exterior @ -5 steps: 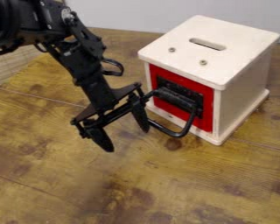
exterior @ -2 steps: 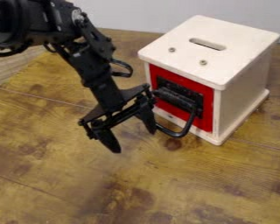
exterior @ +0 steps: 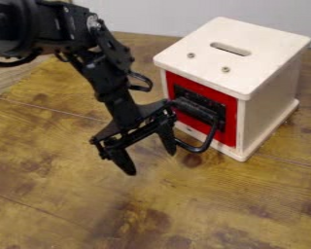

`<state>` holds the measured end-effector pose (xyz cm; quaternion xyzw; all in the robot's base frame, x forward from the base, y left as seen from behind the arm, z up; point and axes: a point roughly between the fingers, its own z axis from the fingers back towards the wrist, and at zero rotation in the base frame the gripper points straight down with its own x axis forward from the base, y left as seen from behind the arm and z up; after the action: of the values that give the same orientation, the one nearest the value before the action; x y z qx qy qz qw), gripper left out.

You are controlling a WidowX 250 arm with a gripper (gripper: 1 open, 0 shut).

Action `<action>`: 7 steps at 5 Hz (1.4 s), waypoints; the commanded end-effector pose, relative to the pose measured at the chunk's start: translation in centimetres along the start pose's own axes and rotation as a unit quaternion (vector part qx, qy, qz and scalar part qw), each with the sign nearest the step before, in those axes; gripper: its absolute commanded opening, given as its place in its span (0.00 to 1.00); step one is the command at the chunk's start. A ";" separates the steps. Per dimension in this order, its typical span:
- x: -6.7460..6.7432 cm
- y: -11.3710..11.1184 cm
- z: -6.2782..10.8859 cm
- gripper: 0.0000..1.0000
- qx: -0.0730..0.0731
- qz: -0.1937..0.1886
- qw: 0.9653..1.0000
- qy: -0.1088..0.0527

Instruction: Open the drawer

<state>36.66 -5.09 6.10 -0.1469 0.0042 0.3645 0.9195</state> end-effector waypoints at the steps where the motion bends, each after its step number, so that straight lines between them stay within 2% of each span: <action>1: 0.2 -2.6 3.1 1.00 -0.025 -0.016 0.999 -0.039; 2: 0.2 -2.7 3.6 1.00 -0.021 -0.006 0.999 -0.049; 5: -0.2 -1.3 1.7 1.00 -0.014 -0.002 0.998 -0.059; 6: -0.9 -1.9 1.5 1.00 -0.013 0.004 0.998 -0.060; 7: -0.6 -1.4 0.6 1.00 -0.011 -0.002 0.998 -0.058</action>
<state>37.12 -6.11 6.49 -0.1336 -0.0446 0.3845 0.9123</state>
